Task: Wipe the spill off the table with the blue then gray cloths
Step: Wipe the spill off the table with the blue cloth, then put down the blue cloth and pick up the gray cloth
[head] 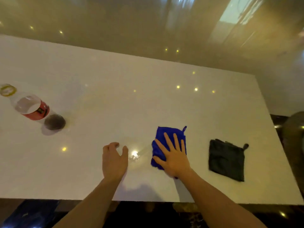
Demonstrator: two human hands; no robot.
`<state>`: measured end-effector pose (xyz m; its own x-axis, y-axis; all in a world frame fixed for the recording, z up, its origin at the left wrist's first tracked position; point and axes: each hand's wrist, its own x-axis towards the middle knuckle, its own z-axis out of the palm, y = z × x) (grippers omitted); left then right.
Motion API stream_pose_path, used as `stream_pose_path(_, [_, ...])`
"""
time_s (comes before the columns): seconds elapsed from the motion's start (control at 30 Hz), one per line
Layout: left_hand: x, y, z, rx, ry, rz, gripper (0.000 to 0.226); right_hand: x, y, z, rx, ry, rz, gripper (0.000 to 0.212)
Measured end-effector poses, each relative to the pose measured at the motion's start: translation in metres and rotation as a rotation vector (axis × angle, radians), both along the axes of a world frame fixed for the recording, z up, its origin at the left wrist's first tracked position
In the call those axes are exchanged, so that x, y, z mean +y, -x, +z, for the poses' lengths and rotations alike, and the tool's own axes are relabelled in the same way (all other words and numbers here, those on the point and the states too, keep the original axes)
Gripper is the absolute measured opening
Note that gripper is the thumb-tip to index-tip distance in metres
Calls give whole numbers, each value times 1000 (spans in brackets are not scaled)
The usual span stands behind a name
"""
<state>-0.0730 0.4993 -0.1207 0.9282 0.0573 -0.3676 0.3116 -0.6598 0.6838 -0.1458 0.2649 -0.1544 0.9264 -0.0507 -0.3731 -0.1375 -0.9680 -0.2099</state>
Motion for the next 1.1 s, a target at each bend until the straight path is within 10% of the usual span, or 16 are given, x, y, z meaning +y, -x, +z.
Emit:
stream_pose_path(0.23, [-100, 6, 11, 300, 91, -209, 58, 2, 1, 40, -145, -380, -1052, 75])
stream_pose_path(0.37, [-139, -2, 20, 533, 134, -158, 30, -4, -1, 46, -23, -767, -1306, 65])
stream_pose_path(0.67, [-242, -44, 66, 700, 815, -105, 49, -151, -20, 95, -112, -1643, -1398, 29])
stream_pose_path(0.9, [-396, -99, 75, 632, 918, -149, 47, -320, -53, 122, -447, -1465, -1291, 38])
stream_pose_path(1.1, [-415, -72, 41, 360, 315, 15, 36, -348, -9, 94, -359, -1007, -1280, 34])
